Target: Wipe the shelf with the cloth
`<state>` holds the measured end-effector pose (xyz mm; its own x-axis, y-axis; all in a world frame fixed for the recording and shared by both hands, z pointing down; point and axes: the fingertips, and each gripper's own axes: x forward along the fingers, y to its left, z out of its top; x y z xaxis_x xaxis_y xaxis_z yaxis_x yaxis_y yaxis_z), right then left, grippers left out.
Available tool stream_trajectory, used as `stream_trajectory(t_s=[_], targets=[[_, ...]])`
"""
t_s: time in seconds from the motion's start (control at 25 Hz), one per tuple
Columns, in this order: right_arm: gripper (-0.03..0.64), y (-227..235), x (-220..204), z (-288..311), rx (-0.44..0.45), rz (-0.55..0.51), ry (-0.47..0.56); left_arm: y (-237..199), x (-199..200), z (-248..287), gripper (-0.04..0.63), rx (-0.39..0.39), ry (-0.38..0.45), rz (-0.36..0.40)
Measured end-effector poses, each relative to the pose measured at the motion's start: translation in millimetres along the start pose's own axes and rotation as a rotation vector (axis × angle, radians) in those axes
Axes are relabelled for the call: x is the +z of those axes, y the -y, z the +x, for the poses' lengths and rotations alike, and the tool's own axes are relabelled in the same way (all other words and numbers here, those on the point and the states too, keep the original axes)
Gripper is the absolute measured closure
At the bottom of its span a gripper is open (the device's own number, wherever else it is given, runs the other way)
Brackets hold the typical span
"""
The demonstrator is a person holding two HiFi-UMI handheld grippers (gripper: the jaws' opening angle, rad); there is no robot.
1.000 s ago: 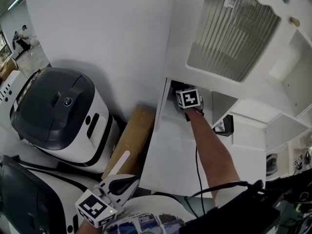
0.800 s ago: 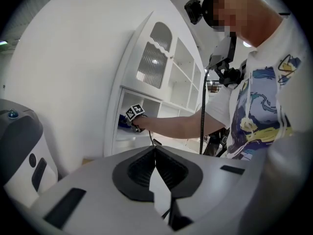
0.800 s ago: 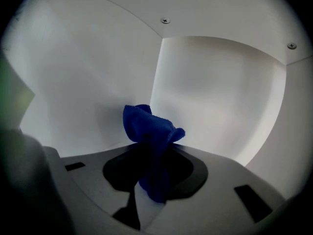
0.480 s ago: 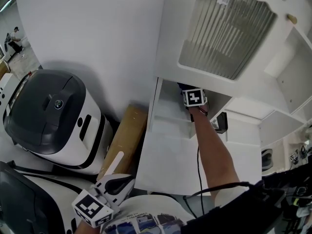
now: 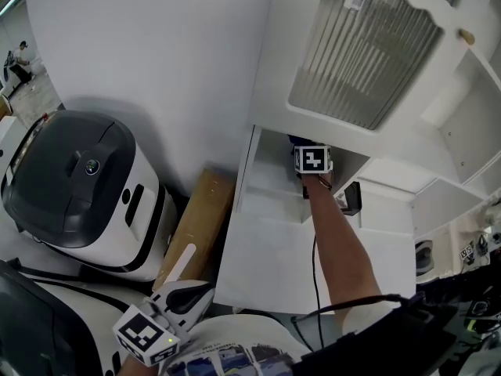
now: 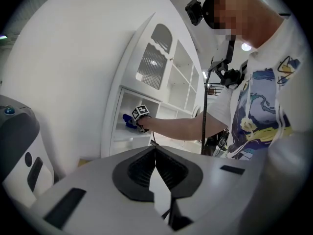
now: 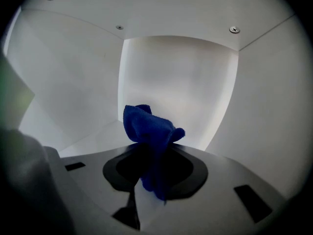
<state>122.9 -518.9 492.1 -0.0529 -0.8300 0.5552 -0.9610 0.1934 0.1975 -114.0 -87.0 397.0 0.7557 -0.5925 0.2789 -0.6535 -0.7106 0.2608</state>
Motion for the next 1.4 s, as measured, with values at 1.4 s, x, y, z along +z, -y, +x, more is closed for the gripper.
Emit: stream_trajectory(t_s=[1.4], targets=[[0.495,-3.2,-28.3,-27.2,-0.002,0.008,-0.068,9.6,-3.0,-8.9,0.583,-0.034,0.031,0.015]])
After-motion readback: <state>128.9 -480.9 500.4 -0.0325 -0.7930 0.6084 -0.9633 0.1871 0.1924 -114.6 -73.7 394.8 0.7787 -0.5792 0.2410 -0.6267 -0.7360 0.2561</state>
